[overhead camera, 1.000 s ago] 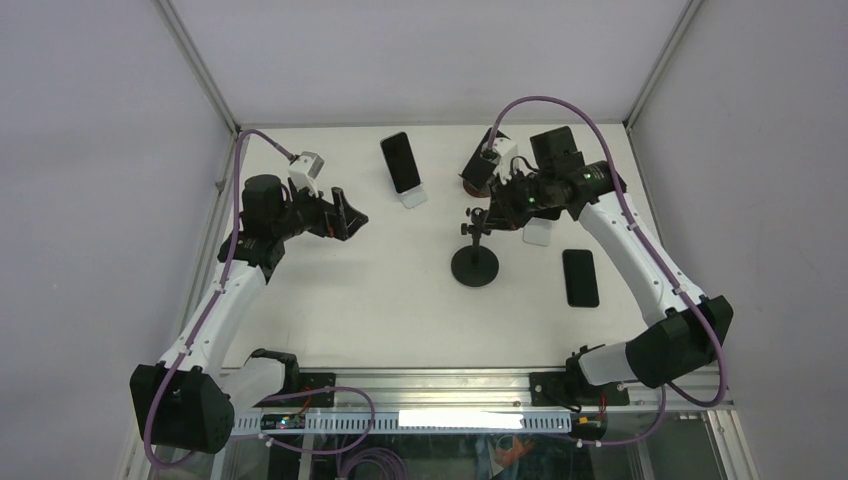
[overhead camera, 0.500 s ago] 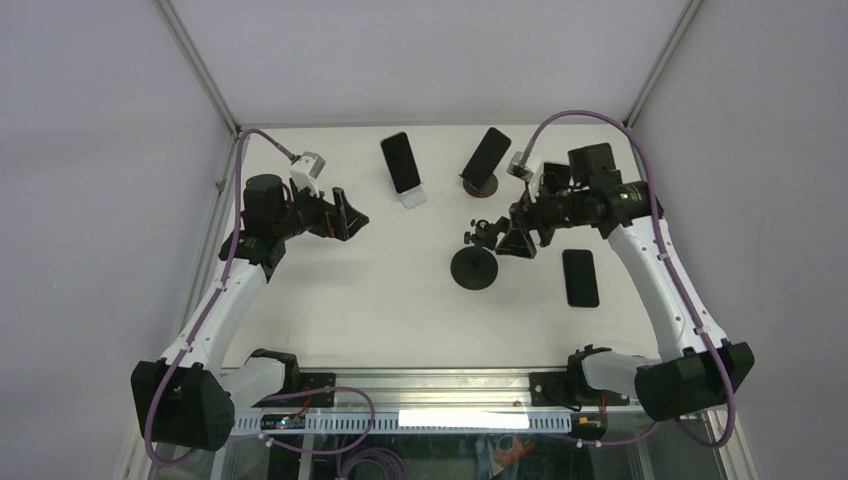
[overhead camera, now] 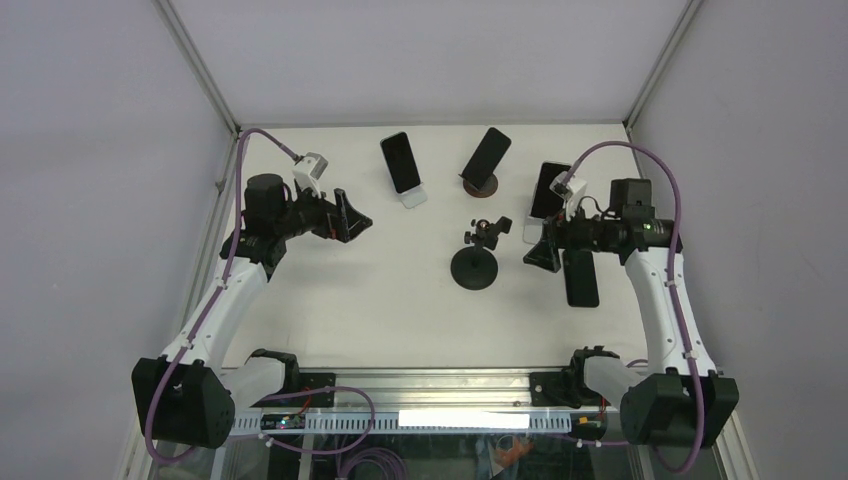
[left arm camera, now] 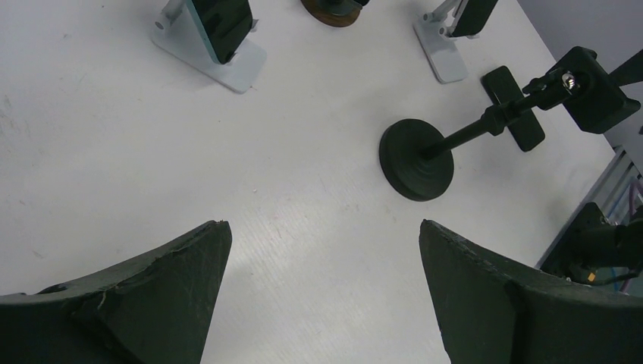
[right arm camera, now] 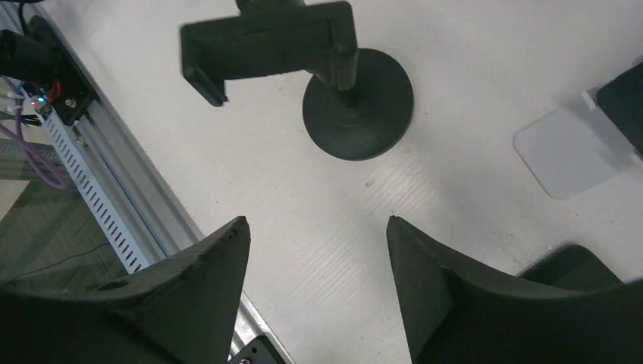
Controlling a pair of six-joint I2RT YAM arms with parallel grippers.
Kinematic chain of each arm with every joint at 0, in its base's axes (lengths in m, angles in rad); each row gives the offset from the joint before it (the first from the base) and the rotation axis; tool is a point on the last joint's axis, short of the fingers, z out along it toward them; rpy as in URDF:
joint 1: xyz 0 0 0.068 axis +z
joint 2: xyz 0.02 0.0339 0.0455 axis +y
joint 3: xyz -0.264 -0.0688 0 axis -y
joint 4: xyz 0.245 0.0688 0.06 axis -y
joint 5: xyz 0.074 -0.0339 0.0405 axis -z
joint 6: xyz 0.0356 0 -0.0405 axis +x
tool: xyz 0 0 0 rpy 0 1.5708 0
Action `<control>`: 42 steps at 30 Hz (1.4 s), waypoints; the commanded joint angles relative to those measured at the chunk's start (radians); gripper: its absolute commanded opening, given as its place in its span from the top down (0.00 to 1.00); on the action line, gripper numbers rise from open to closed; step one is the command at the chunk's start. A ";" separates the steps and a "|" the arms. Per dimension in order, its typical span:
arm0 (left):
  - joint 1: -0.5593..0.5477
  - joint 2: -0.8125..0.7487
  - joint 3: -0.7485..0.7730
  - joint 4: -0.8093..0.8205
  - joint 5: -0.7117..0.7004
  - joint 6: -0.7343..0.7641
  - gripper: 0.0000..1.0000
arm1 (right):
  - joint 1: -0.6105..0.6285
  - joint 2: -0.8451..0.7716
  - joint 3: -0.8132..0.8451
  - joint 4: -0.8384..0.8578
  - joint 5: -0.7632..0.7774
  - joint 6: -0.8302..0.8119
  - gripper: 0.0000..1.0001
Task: Place the phone on the phone stand
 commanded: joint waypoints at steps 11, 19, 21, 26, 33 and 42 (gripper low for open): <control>-0.008 -0.003 0.010 0.042 0.090 -0.050 0.01 | -0.025 0.087 -0.102 0.170 0.197 -0.004 0.27; -0.012 -0.002 0.007 0.059 0.124 -0.062 0.02 | -0.025 0.120 -0.134 0.211 0.187 -0.055 0.25; -0.015 0.001 0.006 0.060 0.125 -0.063 0.02 | -0.026 0.124 -0.143 0.250 0.305 -0.028 0.24; -0.022 0.003 0.007 0.066 0.149 -0.067 0.02 | -0.031 0.152 -0.126 0.205 0.260 -0.023 0.24; -0.218 -0.017 -0.054 0.208 0.263 -0.058 0.01 | -0.031 0.170 -0.127 0.196 0.296 -0.040 0.23; -0.688 -0.064 -0.261 0.648 -0.212 0.199 0.01 | -0.061 0.141 -0.137 0.201 0.326 -0.041 0.23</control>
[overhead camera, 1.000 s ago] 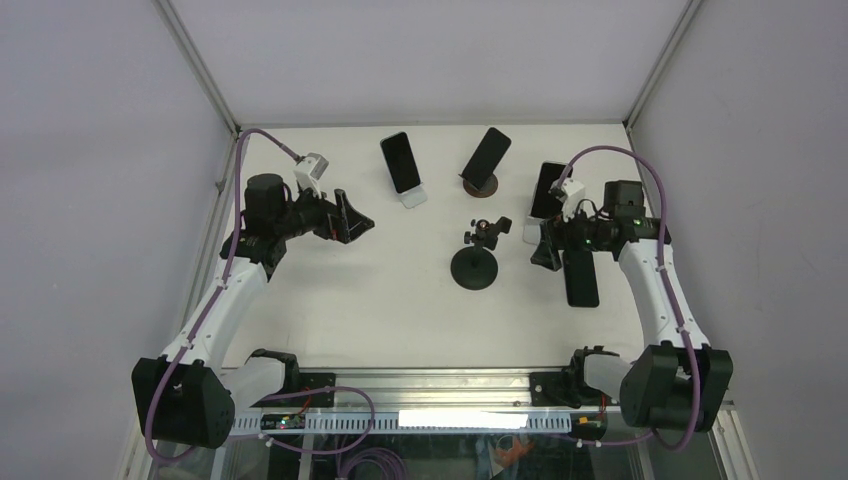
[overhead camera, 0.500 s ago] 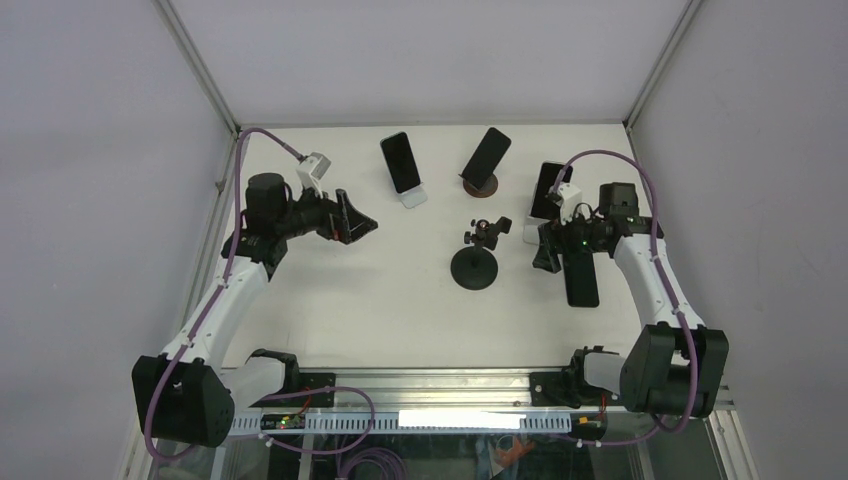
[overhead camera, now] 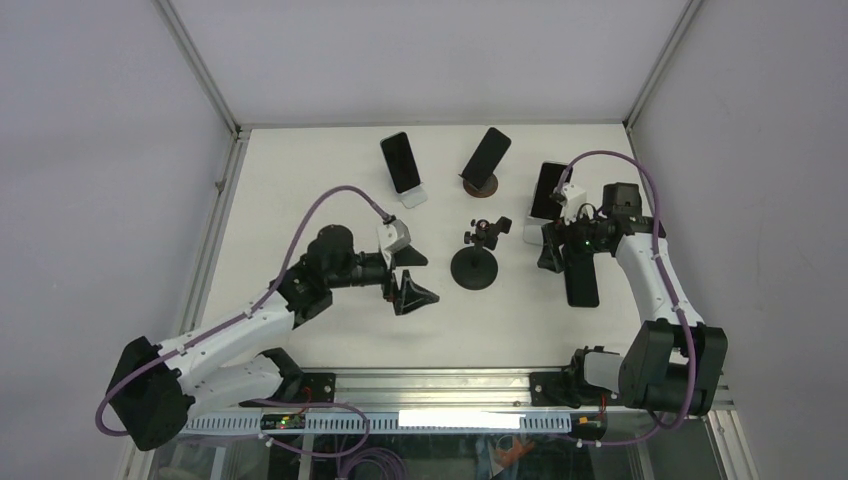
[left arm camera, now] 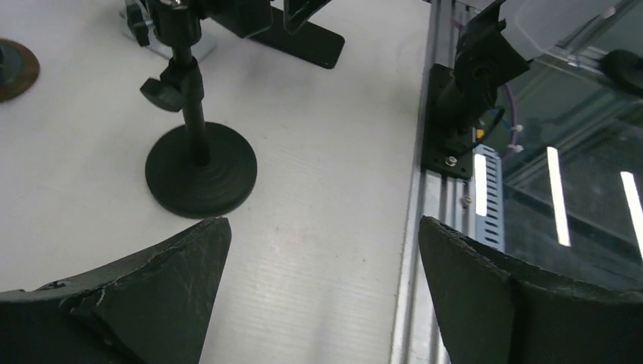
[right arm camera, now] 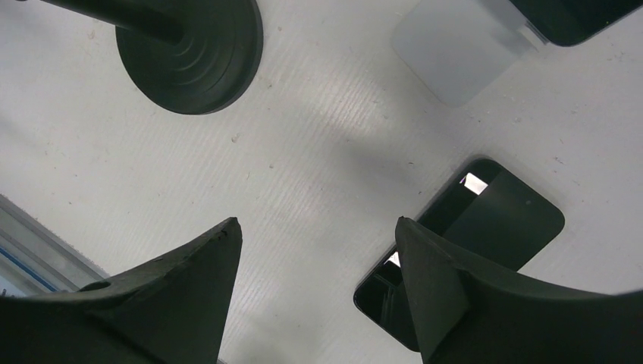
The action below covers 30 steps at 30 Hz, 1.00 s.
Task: Place the phone on the phone stand
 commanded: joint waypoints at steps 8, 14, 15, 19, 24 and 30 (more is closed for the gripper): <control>-0.222 0.498 -0.079 0.918 -0.499 0.243 0.02 | -0.022 -0.042 -0.001 0.009 0.009 -0.021 0.22; -0.227 0.790 -0.023 1.221 -0.597 0.206 0.05 | -0.029 -0.049 -0.001 0.008 0.005 -0.025 0.22; -0.229 0.826 -0.006 1.257 -0.594 0.195 0.06 | -0.029 -0.047 -0.001 0.008 0.004 -0.025 0.22; -0.239 0.937 0.042 1.327 -0.598 0.173 0.11 | -0.030 -0.041 0.000 0.008 0.003 -0.027 0.22; -0.241 1.010 0.083 1.354 -0.613 0.168 0.25 | -0.030 -0.033 0.000 0.007 0.005 -0.030 0.22; -0.231 1.042 0.101 1.352 -0.555 0.209 0.48 | -0.031 -0.029 0.000 0.007 0.011 -0.030 0.22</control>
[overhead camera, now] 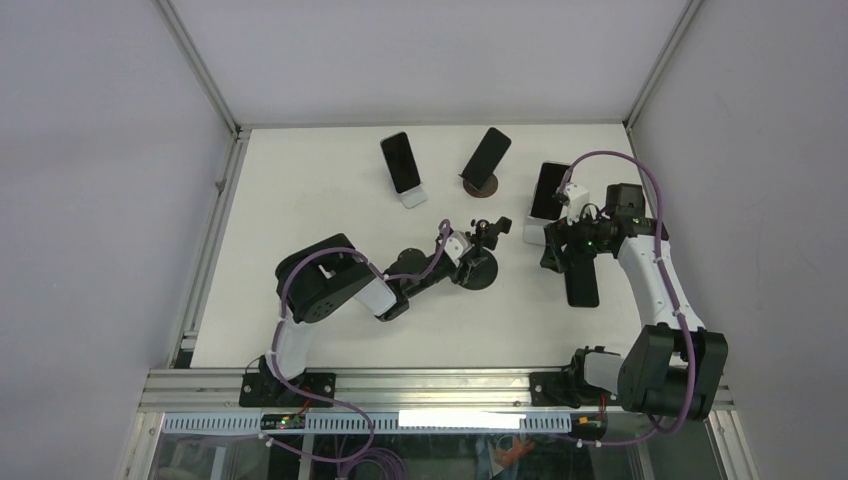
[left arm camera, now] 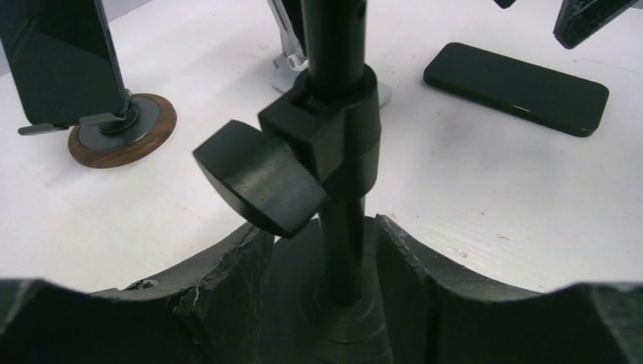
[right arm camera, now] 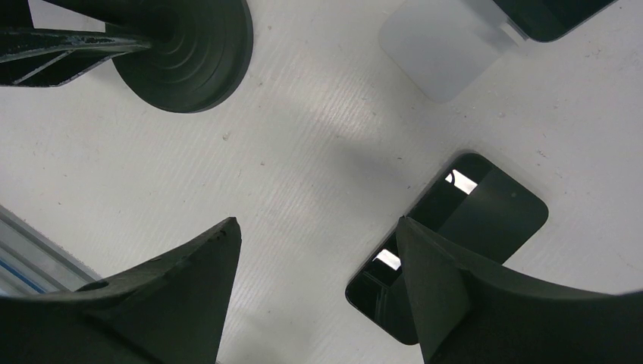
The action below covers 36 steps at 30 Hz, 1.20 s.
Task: Place the phone on the phone stand
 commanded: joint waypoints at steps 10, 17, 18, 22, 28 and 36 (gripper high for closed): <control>0.280 -0.042 0.006 0.154 0.653 -0.249 0.56 | -0.018 -0.012 0.004 0.006 -0.008 -0.013 0.22; 0.320 -0.046 0.014 0.153 0.745 -0.287 0.74 | -0.023 -0.014 0.002 0.006 -0.008 -0.014 0.22; 0.329 -0.048 0.011 0.153 0.755 -0.282 0.76 | -0.023 -0.013 0.002 0.005 -0.008 -0.014 0.21; 0.393 -0.063 0.004 0.154 0.798 -0.336 0.75 | -0.025 -0.013 0.001 0.004 -0.010 -0.016 0.22; 0.461 -0.124 -0.041 0.128 0.779 -0.371 0.68 | -0.026 -0.014 0.001 0.004 -0.009 -0.016 0.22; 0.481 -0.369 -0.162 -0.047 0.610 -0.418 0.47 | -0.050 -0.019 -0.006 0.025 0.056 0.013 0.12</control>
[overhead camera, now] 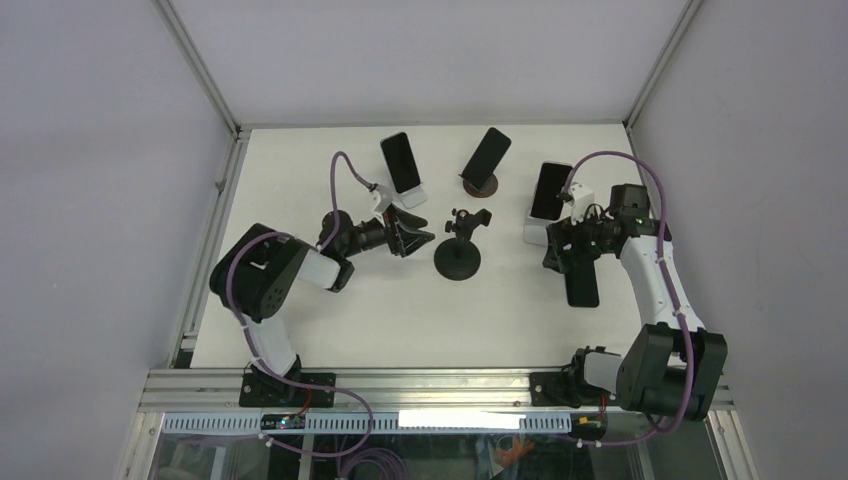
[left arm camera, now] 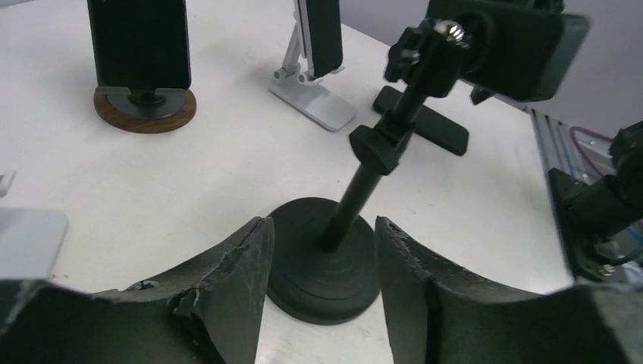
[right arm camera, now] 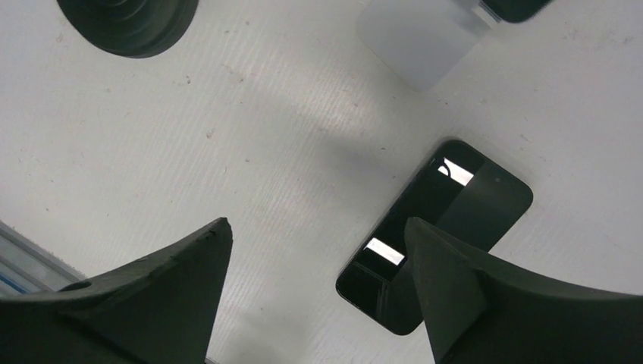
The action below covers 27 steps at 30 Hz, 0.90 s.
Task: Place the phone on the phone stand
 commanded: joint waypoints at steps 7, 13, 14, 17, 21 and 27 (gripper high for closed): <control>0.002 -0.678 0.206 -1.205 -0.313 0.133 0.11 | -0.091 0.017 -0.029 0.069 0.190 0.061 0.01; 0.004 -0.844 0.394 -1.650 -0.301 0.244 0.01 | -0.106 0.121 -0.016 0.056 0.313 0.117 0.01; 0.004 -0.853 0.405 -1.708 -0.294 0.285 0.01 | -0.106 0.133 -0.018 0.061 0.323 0.119 0.01; 0.002 -0.889 0.328 -1.756 -0.350 0.379 0.01 | -0.104 0.160 -0.025 0.087 0.351 0.125 0.01; 0.004 -0.932 0.184 -1.693 -0.370 0.373 0.01 | -0.102 0.199 -0.026 0.119 0.398 0.142 0.01; 0.004 -0.946 0.196 -1.728 -0.400 0.405 0.01 | -0.085 0.228 -0.023 0.165 0.418 0.181 0.01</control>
